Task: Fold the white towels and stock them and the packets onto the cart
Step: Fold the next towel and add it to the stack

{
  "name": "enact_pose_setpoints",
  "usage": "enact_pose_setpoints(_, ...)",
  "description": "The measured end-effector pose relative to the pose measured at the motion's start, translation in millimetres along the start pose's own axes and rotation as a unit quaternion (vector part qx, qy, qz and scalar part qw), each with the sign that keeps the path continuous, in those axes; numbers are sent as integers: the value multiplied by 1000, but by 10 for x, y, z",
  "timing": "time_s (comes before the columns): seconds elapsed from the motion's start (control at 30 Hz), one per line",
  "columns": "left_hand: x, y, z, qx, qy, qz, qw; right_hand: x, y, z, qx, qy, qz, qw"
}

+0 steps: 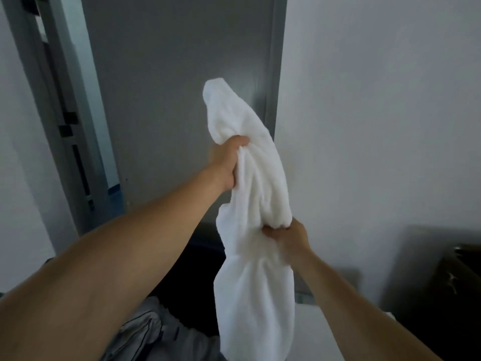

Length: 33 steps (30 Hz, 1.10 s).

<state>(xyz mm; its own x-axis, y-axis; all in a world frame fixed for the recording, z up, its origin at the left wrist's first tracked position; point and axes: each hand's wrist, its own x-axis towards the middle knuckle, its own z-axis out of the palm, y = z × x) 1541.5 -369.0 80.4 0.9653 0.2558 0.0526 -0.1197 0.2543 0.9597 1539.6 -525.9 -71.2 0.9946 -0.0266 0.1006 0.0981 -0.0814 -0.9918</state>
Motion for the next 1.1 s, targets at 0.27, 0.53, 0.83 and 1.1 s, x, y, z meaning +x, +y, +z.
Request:
enact_pose_setpoints(0.27,217,68,365,-94,-55,-14,994,247,-973,-715,-83,188,-103,973)
enact_pose_setpoints(0.53,194,-57,824,-111,-151,-8,982,-23,-915,-1273,-195,284,-132,929)
enact_pose_setpoints(0.83,-376,-1135,1473,166,-313,-24,935,-326,193,-2085,-323,5,141,936)
enact_pose_setpoints(1.1,-759,-2244,1509,253,-347,-109,896,-339,208,-2712,-55,-75,108,990)
